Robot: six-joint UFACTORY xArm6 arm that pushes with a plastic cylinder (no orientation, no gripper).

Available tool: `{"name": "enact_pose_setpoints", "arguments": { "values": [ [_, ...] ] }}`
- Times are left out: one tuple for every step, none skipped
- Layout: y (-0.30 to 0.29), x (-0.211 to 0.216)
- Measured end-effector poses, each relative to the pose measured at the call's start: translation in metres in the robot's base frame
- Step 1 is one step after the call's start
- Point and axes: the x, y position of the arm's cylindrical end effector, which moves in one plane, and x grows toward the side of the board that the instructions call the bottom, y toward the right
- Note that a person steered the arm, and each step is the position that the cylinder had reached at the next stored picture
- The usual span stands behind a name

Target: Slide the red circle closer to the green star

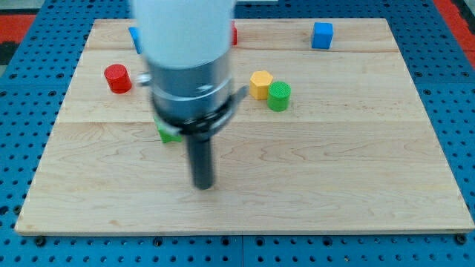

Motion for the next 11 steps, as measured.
{"name": "enact_pose_setpoints", "arguments": {
  "values": [
    [-0.081, 0.002],
    [-0.151, -0.057],
    [-0.164, -0.142],
    [-0.164, -0.206],
    [-0.164, -0.229],
    [-0.147, -0.233],
    [-0.131, -0.22],
    [-0.131, -0.205],
    [-0.131, -0.205],
    [-0.122, -0.205],
    [-0.11, -0.205]
  ]
}}
